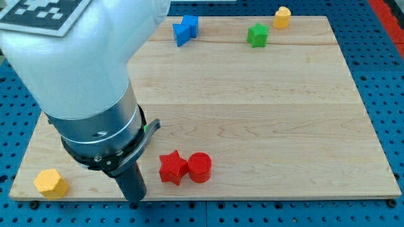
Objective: Move the red star red circle to the bottom center
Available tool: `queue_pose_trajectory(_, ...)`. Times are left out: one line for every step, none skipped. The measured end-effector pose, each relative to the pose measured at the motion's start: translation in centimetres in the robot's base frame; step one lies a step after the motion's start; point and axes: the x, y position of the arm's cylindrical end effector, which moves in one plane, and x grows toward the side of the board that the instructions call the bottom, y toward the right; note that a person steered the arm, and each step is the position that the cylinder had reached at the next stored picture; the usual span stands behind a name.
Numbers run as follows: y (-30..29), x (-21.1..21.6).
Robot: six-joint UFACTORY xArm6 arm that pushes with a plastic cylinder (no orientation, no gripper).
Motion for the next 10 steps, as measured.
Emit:
queue_pose_trajectory(-0.4,0.1)
queue_pose_trajectory(-0.4,0.1)
queue_pose_trajectory(-0.6,0.0)
queue_pose_trajectory(-3.2,-2.9)
queue_pose_trajectory(-8.2,-6.7)
queue_pose_trajectory(-13.0,-9.1)
queue_pose_trajectory(-20.1,-3.3)
queue_pose_trajectory(-19.9,0.0)
queue_pose_trajectory(-19.3,0.0)
queue_pose_trajectory(-18.1,0.0)
